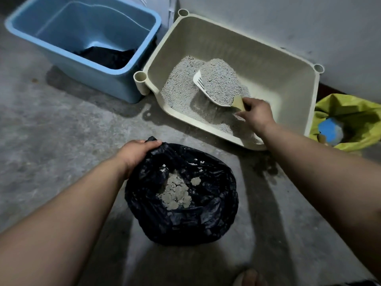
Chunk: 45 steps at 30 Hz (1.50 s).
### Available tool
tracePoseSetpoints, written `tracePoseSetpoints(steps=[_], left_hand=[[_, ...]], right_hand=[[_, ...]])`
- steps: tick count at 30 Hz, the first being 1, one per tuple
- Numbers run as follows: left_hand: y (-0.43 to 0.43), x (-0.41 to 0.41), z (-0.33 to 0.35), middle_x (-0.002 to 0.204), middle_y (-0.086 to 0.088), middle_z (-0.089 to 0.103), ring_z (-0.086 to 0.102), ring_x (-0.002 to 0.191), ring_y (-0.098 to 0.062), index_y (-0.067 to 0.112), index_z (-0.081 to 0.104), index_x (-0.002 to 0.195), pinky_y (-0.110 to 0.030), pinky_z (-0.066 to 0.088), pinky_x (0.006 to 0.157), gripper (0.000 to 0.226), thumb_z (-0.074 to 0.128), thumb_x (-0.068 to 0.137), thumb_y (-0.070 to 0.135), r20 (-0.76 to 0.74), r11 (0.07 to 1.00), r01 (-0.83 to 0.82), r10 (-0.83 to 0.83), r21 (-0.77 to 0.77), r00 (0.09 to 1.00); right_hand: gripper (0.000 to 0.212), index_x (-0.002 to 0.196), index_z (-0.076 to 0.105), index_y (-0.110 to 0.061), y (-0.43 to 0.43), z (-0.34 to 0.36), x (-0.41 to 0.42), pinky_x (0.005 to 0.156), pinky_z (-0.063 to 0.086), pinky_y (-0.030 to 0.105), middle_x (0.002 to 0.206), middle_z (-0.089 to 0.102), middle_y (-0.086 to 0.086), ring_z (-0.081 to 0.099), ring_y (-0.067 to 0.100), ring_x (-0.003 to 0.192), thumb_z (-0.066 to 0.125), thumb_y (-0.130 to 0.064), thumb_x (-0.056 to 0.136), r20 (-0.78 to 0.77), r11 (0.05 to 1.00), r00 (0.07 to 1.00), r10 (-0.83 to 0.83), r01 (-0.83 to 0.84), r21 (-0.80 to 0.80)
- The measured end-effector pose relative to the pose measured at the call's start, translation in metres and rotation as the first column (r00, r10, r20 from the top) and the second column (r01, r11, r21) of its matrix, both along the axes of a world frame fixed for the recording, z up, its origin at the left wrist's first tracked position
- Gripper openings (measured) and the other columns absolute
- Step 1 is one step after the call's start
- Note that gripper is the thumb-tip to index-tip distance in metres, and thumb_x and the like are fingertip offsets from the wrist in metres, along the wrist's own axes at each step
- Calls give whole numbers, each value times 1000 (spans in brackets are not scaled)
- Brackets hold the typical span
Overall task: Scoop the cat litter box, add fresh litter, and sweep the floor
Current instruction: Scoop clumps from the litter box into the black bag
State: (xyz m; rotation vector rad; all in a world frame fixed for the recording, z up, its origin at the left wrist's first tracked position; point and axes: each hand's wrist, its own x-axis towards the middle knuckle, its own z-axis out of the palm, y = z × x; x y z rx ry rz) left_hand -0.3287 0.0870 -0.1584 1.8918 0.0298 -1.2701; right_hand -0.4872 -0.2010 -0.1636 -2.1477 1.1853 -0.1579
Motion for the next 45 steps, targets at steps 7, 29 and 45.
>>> tracePoseSetpoints(steps=[7, 29, 45], left_hand=[[0, -5, 8, 96, -17, 72, 70, 85, -32, 4, 63, 112, -45, 54, 89, 53, 75, 73, 38, 4, 999, 42, -42, -12, 999], [-1, -6, 12, 91, -17, 71, 69, 74, -26, 4, 64, 106, -32, 55, 78, 37, 70, 81, 31, 22, 999, 20, -20, -38, 1000], [-4, -6, 9, 91, -17, 71, 68, 78, -28, 4, 66, 101, -37, 54, 84, 34, 70, 81, 30, 30, 999, 32, -31, -37, 999]], right_hand=[[41, 120, 63, -13, -7, 8, -7, 79, 36, 25, 112, 63, 13, 57, 28, 107, 70, -8, 79, -101, 974, 993, 65, -85, -210], [24, 104, 69, -10, -15, 21, -21, 66, 40, 29, 86, 64, 7, 56, 25, 79, 70, -9, 80, -184, 988, 983, 27, -54, -148], [11, 84, 60, -21, -18, 25, -17, 65, 30, 28, 78, 51, 3, 45, 25, 75, 65, -11, 80, -311, 936, 947, 75, -175, -306]])
